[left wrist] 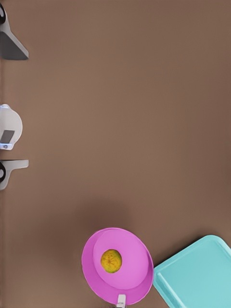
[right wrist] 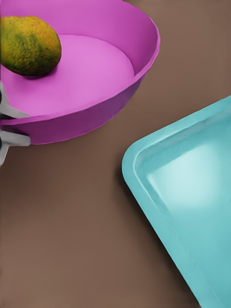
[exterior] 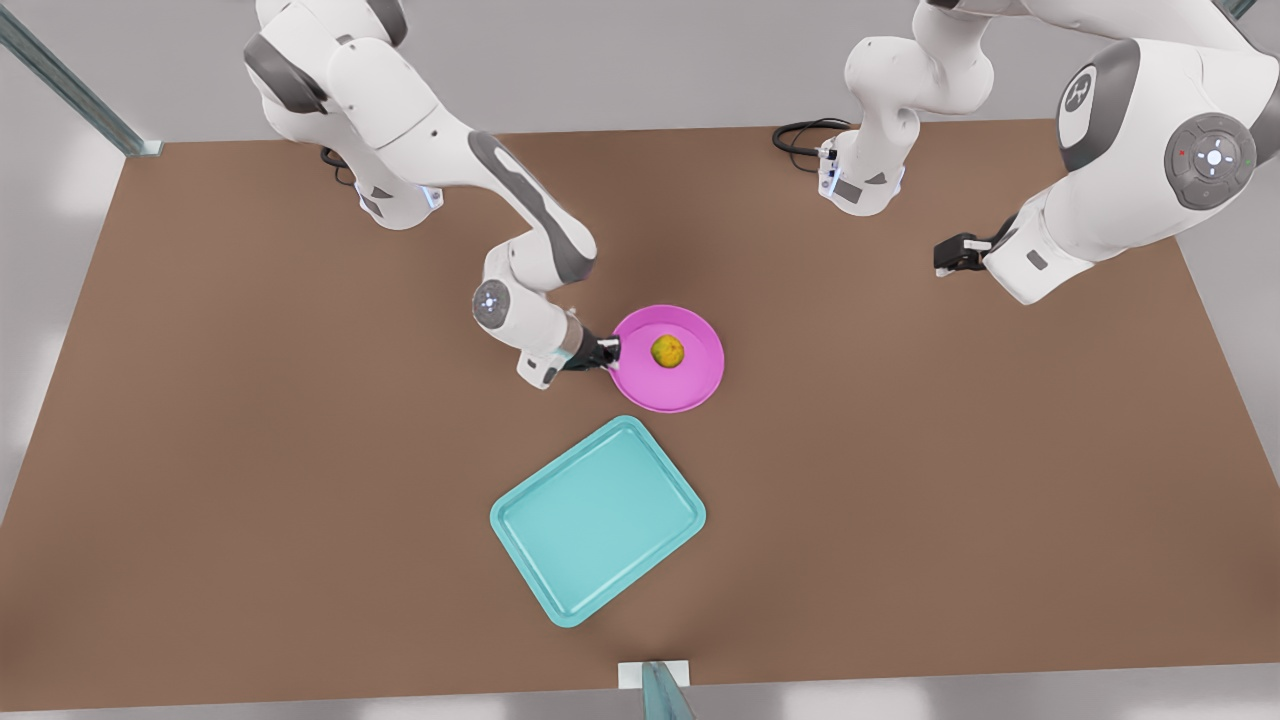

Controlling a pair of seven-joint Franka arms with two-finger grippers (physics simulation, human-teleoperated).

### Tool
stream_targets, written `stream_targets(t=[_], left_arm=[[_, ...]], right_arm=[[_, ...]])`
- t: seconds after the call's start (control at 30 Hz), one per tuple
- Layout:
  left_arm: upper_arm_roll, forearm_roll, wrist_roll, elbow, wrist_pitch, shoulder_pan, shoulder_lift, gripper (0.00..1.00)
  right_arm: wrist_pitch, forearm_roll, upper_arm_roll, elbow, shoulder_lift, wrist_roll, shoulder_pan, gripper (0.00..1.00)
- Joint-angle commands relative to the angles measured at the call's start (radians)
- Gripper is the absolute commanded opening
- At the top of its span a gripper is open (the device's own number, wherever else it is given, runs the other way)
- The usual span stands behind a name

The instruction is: Place the orange on the plate with the left arm and the plate on the tray with the right arm

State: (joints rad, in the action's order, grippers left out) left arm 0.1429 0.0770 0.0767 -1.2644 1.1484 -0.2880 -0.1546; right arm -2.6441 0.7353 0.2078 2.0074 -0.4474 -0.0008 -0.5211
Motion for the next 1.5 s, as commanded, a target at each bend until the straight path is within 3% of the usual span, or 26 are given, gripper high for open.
stream_targets(t=[0.0,0.2,0.43,0.63,0.67,0.9,0.93,0.97,1.0,1.03,1.07,1.13,1.2,1.33,1.4,1.47], left_arm=[[0.0,0.0,0.005,0.0,-0.003,0.0,0.0,1.0],[0.001,-0.014,0.009,0.003,-0.019,0.0,0.012,1.0],[0.0,-0.017,0.006,0.0,-0.018,0.0,0.029,1.0],[0.003,-0.017,0.006,-0.01,-0.025,0.0,0.026,1.0],[0.003,-0.017,0.006,-0.01,-0.027,0.0,0.024,1.0],[0.001,-0.017,0.006,-0.009,-0.026,0.0,0.023,1.0],[0.001,-0.017,0.006,-0.01,-0.026,0.0,0.023,1.0],[0.001,-0.017,0.006,-0.009,-0.026,0.0,0.023,1.0],[0.001,-0.017,0.006,-0.01,-0.026,0.0,0.023,1.0],[0.001,-0.017,0.006,-0.01,-0.027,0.0,0.023,1.0],[0.001,-0.017,0.006,-0.01,-0.027,0.0,0.023,1.0],[0.001,-0.017,0.006,-0.01,-0.027,0.0,0.021,1.0],[0.001,-0.017,0.006,-0.01,-0.026,0.0,0.021,1.0],[0.001,-0.017,0.006,-0.01,-0.026,0.0,0.021,1.0],[0.001,-0.017,0.006,-0.009,-0.022,0.0,0.021,1.0],[0.001,-0.017,0.006,-0.009,-0.026,0.0,0.015,1.0]], right_arm=[[0.044,-0.005,-0.001,-0.028,-0.005,0.01,0.027,0.21],[0.147,-0.005,-0.001,-0.196,-0.069,-0.039,0.216,0.21],[0.197,-0.01,-0.004,-0.498,-0.303,-0.042,0.306,0.21],[0.194,-0.011,-0.007,-0.515,-0.333,-0.047,0.306,0.21],[0.196,-0.011,-0.008,-0.51,-0.33,-0.044,0.305,1.0],[0.21,-0.011,-0.008,-0.501,-0.315,-0.039,0.322,1.0],[0.357,-0.014,-0.016,-0.499,-0.272,-0.031,0.351,1.0],[0.599,-0.043,-0.094,-0.498,-0.215,-0.021,0.354,1.0],[0.919,-0.217,-0.2,-0.529,-0.151,-0.028,0.366,1.0],[1.173,-0.316,-0.223,-0.588,-0.085,-0.028,0.467,1.0],[1.405,-0.485,-0.222,-0.75,-0.092,-0.028,0.507,1.0],[1.68,-0.747,-0.225,-0.995,-0.085,-0.028,0.506,1.0],[1.701,-0.824,-0.225,-1.021,0.03,-0.051,0.501,1.0],[1.698,-0.909,-0.203,-1.026,0.096,-0.071,0.495,1.0],[1.527,-0.901,-0.202,-0.829,0.211,-0.071,0.504,1.0],[1.52,-0.903,-0.202,-0.826,0.21,-0.076,0.507,1.0]])
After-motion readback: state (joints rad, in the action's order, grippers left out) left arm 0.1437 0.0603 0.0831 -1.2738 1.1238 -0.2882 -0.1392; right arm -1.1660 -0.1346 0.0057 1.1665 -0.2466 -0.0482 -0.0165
